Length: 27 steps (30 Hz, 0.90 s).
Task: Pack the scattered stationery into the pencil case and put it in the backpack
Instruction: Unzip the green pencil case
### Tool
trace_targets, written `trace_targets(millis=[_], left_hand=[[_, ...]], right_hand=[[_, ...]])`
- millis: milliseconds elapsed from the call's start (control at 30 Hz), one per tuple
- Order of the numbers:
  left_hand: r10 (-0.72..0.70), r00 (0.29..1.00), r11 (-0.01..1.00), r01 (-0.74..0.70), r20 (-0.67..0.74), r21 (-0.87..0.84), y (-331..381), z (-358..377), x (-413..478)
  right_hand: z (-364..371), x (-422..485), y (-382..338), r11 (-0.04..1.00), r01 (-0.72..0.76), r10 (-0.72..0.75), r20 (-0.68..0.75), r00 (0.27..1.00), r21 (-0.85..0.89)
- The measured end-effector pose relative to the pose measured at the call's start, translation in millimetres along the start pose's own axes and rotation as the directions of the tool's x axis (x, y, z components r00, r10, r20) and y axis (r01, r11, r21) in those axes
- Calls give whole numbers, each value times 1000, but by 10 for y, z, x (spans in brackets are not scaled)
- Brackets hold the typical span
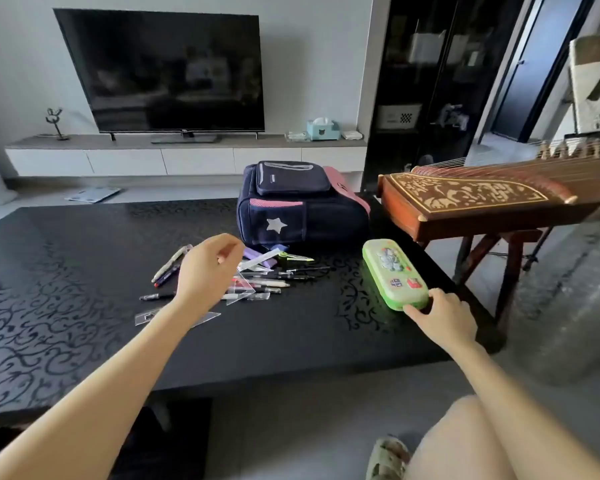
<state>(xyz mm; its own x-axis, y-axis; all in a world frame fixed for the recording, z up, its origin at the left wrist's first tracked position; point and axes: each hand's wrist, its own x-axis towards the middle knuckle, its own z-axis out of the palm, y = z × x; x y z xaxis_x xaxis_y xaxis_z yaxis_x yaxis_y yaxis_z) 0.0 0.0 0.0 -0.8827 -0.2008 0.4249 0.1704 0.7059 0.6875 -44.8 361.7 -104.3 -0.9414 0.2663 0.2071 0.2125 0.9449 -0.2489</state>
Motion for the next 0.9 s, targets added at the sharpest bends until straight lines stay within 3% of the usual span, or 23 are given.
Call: trace_targets(millis=[133, 400, 467, 533, 600, 700, 767, 900], left_hand=[[-91, 991, 995, 94, 97, -28, -40, 275, 133], [-229, 933, 959, 265, 278, -100, -248, 668, 283], [-334, 882, 890, 411, 333, -196, -308, 777, 226], [-436, 780, 745, 592, 448, -306, -316, 903, 81], [-455, 706, 655, 678, 543, -333, -300, 1025, -45], [-445, 652, 542, 742, 613, -396, -278, 1099, -88], [-445, 625, 390, 780, 641, -490, -282, 1091, -85], [-475, 674, 227, 715, 565, -662, -335, 981, -182]], right_hand=[[184, 250, -144, 994, -91, 80, 150, 985, 62], [445, 669, -392, 973, -232, 222, 236, 946, 14], [450, 591, -493, 960, -266, 246, 187, 951, 93], [416, 408, -674, 904, -328, 286, 181, 941, 275], [365, 166, -895, 840, -337, 283, 187, 941, 426], [276, -230, -1251, 823, -202, 141, 155, 978, 531], [255, -492, -1479, 817, -58, -5, 108, 994, 573], [246, -1041, -1812, 822, 212, -270, 33, 962, 529]])
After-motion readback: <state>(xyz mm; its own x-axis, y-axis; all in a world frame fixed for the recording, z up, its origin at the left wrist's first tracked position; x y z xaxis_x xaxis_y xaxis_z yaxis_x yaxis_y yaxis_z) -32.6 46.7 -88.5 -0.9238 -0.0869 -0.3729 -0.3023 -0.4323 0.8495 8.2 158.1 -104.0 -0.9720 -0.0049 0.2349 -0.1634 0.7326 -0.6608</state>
